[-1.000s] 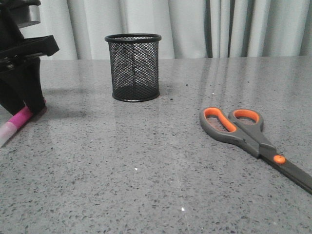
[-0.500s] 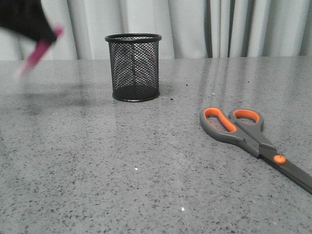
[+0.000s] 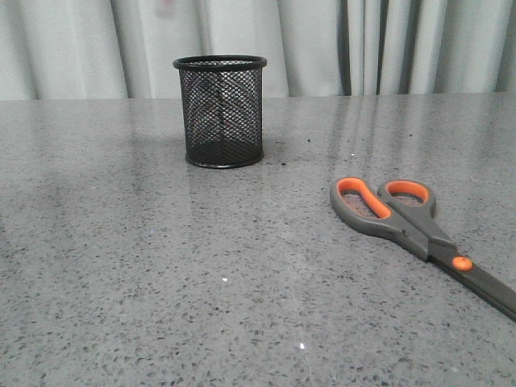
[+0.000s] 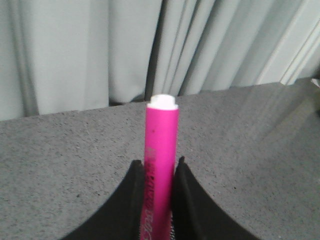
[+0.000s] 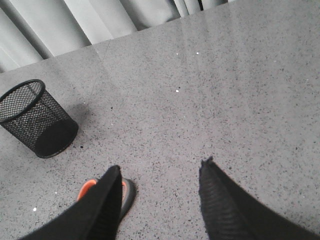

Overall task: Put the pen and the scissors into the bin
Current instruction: 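Carry the marker upright over the black mesh cup and lower it in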

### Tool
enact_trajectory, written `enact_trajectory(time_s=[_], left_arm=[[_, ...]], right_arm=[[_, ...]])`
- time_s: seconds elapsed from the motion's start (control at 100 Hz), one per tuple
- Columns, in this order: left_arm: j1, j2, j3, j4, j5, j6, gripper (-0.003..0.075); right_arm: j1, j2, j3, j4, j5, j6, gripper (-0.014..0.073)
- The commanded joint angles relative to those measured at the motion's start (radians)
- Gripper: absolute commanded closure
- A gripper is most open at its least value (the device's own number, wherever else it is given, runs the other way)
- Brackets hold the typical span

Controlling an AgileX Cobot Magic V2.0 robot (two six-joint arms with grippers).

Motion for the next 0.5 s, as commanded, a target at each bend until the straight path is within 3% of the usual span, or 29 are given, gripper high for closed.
enact_trajectory(time_s=[0.0,0.49], left_arm=[[-0.034,0.011,-0.06,-0.071,-0.038,0.063,0.0738],[-0.049,0.21,-0.164,-0.071,-0.156,0.076,0.0738]], right_arm=[[0.001,0.027,-0.037,0.013,-0.081,-0.012,0.0275],[0.001,0.041,-0.037,0.013,-0.046,-0.012,0.0275]])
